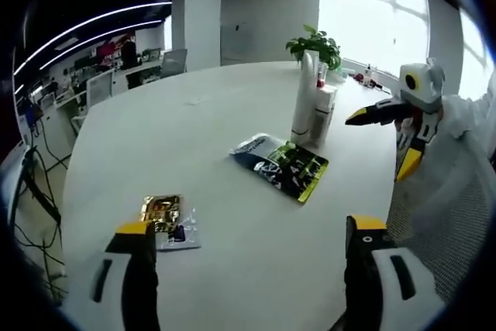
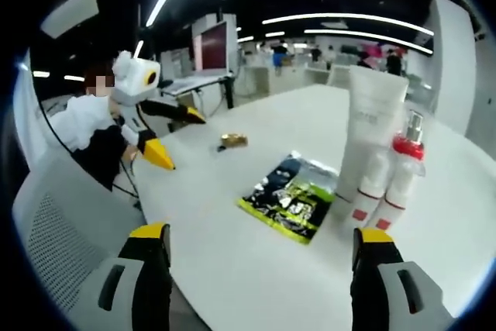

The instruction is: Arrange the skincare products in the storage area until every visible bottle or jar stands upright without overlapping.

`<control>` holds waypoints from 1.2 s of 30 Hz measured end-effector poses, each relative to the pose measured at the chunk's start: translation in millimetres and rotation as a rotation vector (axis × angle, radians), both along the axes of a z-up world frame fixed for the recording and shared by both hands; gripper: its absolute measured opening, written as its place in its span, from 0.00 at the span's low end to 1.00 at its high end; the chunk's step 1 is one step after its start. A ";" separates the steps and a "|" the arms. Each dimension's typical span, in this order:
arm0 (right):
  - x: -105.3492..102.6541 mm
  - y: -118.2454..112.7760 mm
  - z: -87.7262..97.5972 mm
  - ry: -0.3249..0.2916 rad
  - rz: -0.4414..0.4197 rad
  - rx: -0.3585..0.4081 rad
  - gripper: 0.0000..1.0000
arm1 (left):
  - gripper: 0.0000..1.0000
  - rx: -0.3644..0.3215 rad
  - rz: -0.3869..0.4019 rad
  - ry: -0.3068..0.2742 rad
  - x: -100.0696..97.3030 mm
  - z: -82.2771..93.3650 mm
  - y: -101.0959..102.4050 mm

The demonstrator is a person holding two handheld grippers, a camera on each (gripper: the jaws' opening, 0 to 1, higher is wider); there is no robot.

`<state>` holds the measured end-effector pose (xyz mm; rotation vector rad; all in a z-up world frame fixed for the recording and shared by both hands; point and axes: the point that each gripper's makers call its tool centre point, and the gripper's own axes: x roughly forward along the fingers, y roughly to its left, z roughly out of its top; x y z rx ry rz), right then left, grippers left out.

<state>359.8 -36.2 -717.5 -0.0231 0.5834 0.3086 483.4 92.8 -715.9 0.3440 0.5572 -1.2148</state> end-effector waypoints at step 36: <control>5.1 17.7 0.6 0.003 0.047 0.052 1.00 | 0.79 0.045 0.147 0.018 98.4 -32.6 2.0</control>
